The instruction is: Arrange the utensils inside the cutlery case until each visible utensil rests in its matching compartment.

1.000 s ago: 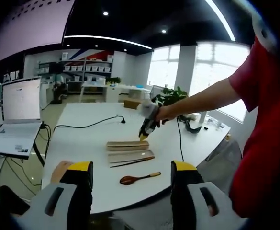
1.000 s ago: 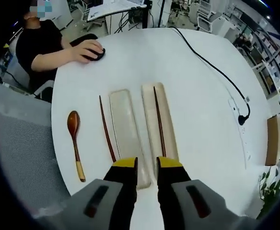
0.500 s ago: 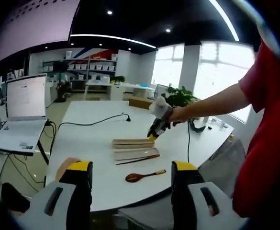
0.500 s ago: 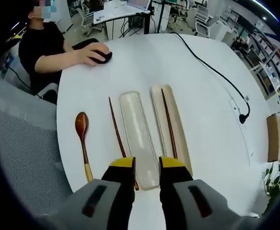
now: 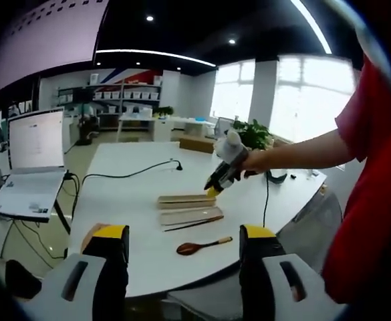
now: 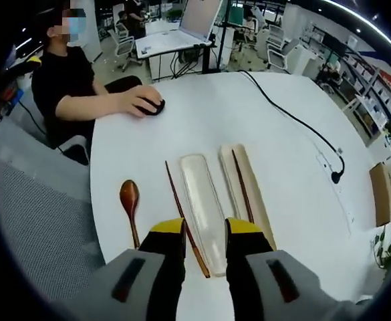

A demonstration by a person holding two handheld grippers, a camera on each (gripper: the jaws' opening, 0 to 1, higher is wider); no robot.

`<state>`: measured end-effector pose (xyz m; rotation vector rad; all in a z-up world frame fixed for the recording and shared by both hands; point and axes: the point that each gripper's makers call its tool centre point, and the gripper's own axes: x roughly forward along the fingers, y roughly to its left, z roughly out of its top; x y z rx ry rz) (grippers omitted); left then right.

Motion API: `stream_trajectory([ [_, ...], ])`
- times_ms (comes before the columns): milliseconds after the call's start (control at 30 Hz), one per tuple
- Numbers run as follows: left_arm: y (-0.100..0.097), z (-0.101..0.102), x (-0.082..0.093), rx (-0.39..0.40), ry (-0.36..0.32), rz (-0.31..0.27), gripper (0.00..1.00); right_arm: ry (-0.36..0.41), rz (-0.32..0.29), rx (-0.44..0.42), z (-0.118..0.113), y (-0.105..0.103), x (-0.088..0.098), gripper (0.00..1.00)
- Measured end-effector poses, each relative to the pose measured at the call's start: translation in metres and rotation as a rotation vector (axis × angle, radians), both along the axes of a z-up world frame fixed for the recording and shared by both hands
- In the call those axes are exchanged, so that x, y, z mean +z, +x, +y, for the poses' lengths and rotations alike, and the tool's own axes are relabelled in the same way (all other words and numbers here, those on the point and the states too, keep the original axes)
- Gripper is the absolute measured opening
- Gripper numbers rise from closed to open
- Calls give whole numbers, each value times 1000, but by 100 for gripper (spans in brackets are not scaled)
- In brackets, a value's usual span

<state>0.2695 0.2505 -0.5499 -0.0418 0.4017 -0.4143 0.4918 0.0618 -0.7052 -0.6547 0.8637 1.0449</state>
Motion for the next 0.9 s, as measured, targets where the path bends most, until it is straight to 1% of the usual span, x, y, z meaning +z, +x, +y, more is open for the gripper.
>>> stream_trajectory([
  [100,-2,4,1,8,-20,1,70,-2,3,-14,-4,-3,-3,20],
  [233,-3,3,0,6,-18,4,70,-13,-14,-17,-9,-4,-2,20],
  [333,-2,1,0,-4,-18,6,70,-17,-36,-12,-12,-6,1,20],
  [400,-1,0,0,-8,-23,5,71,-29,-54,2,-12,-12,3,20],
  [433,0,-1,1,-8,-35,4,71,-37,-64,11,-13,-15,4,21],
  [500,1,-6,9,-12,-109,-15,75,-47,-107,33,-11,-18,9,21],
  [567,2,-8,15,-13,-169,-23,81,-56,-110,40,-11,-21,9,22],
  [667,3,-8,17,-16,-146,-23,83,-57,-124,64,-8,-25,10,21],
  [700,3,-8,16,-19,-124,-23,82,-54,-123,65,-7,-26,9,21],
  [833,3,-9,9,-36,-58,-6,79,-41,-102,55,-3,-31,2,20],
  [900,4,-10,7,-42,-50,-6,79,-38,-95,50,-1,-34,-1,20],
])
